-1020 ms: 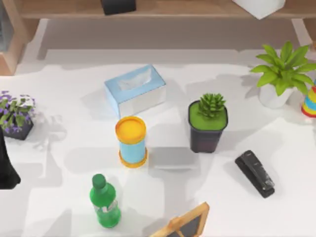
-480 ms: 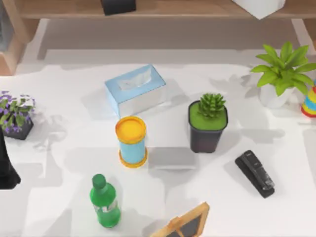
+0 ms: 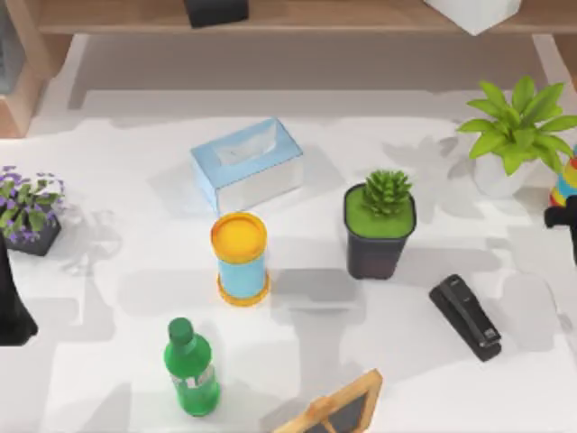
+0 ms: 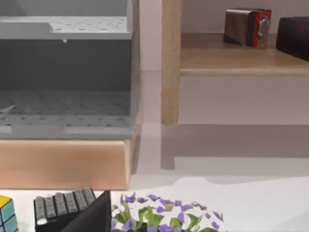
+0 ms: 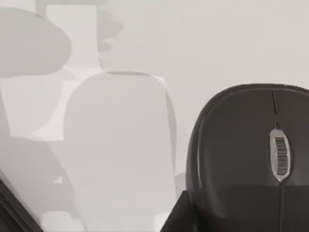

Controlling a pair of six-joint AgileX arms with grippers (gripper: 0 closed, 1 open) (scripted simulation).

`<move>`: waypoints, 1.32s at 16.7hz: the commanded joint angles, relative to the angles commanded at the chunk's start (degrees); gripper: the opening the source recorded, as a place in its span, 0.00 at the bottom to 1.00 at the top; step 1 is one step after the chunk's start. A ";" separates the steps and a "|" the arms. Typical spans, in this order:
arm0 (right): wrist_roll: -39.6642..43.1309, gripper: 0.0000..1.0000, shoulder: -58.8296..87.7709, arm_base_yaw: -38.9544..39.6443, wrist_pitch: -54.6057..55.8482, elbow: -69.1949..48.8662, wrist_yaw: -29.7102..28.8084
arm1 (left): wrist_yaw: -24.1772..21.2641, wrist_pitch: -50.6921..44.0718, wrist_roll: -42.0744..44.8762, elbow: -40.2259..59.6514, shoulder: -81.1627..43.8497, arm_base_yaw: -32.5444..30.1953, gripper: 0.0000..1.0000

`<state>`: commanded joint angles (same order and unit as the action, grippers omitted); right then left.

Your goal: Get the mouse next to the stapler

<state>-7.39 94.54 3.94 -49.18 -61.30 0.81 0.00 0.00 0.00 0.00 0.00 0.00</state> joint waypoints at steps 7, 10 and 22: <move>-1.82 0.00 -1.81 6.18 3.11 6.83 -1.78 | 0.00 0.00 0.00 0.00 0.00 0.00 1.00; -1.89 0.00 -1.55 5.98 2.99 6.76 -1.65 | 0.00 0.00 0.00 0.00 0.00 0.00 1.00; -5.20 0.00 -3.68 1.89 9.75 6.66 -4.54 | 0.00 0.00 0.00 0.00 0.00 0.00 1.00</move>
<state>-12.59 90.86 5.83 -39.43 -54.65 -3.73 0.00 0.00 0.00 0.00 0.00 0.00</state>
